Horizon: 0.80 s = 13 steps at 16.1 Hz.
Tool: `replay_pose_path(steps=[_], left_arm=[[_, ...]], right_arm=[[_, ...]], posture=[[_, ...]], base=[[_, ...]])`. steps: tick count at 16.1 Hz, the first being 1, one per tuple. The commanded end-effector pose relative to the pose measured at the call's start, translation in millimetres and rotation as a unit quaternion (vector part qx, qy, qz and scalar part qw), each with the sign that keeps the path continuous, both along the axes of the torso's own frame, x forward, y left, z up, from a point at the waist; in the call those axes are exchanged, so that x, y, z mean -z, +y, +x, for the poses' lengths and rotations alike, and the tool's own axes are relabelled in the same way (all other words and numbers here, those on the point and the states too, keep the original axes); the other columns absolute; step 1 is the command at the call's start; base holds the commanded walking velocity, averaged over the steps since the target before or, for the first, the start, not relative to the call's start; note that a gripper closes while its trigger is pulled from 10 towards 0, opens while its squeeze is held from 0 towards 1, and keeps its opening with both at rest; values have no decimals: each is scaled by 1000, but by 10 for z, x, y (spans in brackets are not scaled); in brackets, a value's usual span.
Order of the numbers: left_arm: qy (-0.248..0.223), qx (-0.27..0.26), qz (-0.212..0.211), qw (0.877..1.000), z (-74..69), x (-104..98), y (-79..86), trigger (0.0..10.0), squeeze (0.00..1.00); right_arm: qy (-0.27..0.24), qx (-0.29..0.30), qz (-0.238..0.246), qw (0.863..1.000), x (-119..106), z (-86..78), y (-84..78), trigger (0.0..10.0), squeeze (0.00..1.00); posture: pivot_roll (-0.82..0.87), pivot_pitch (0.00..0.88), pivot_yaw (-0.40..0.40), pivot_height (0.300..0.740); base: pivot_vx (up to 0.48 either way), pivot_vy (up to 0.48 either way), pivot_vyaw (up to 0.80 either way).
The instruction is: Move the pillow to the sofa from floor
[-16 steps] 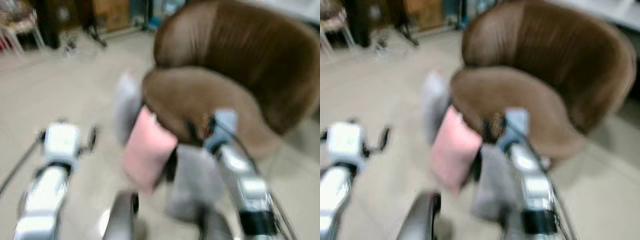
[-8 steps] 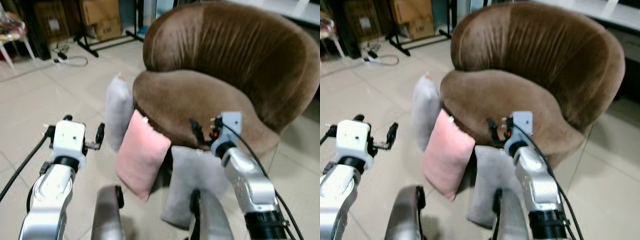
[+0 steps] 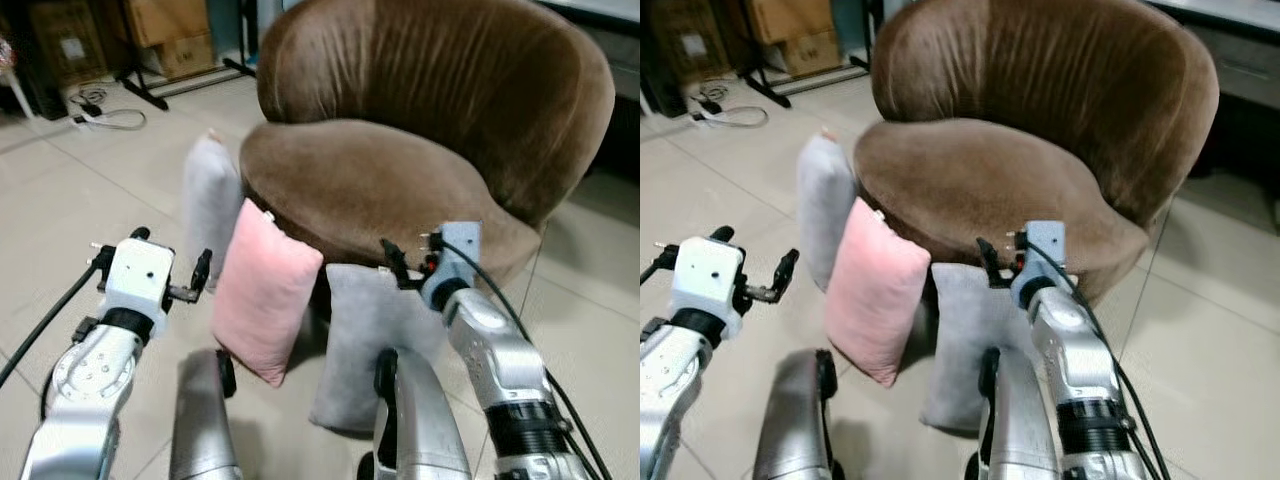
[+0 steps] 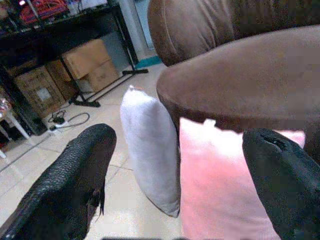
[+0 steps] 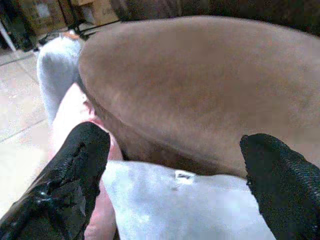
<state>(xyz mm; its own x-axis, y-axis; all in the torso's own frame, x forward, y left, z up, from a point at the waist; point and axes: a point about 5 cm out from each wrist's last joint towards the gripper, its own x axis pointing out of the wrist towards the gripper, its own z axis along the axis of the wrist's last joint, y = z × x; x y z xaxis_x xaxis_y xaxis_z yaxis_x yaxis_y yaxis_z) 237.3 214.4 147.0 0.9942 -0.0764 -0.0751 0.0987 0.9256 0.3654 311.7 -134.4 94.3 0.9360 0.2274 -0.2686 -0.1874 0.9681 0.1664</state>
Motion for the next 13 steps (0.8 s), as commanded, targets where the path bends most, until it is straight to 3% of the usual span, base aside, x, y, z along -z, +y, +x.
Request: replay_pose_path(steps=[1, 3, 4, 7, 9, 10, 13], left_arm=[[3, 11, -2, 1000, 13, -11, -22, 10000, 0], [7, 18, 2, 1000, 4, -20, -25, 10000, 0], [17, 35, 1, 999, -4, -9, -56, 10000, 0], [48, 94, -10, 994, -39, 81, -193, 10000, 0], [61, 129, -18, 990, -81, 108, -266, 10000, 0], [65, 137, -19, 988, -88, 112, -281, 10000, 0], [74, 155, -18, 985, -123, 114, -312, 10000, 0]], right_arm=[[1, -7, 1, 1000, 7, 28, 38, 10000, 0], [24, -5, -8, 1000, 82, 56, 59, 10000, 0], [26, -21, 2, 999, 104, 76, 114, 10000, 1000], [63, 19, -28, 997, 209, 182, 36, 10000, 1000], [58, 22, -86, 994, 213, 262, -19, 10000, 1000], [51, 31, -68, 996, 191, 305, -30, 10000, 1000], [80, 89, -104, 987, 242, 391, -144, 10000, 1000]], posture=[[24, 0, -80, 385], [30, 0, -75, 365], [20, 0, -63, 365], [-1, 0, -51, 365], [-14, 0, -49, 365], [-15, 0, -51, 365], [-16, 0, -51, 365]], base=[[0, 0, 0], [0, 0, 0], [0, 0, 0], [0, 0, 0], [0, 0, 0], [0, 0, 0], [0, 0, 0]])
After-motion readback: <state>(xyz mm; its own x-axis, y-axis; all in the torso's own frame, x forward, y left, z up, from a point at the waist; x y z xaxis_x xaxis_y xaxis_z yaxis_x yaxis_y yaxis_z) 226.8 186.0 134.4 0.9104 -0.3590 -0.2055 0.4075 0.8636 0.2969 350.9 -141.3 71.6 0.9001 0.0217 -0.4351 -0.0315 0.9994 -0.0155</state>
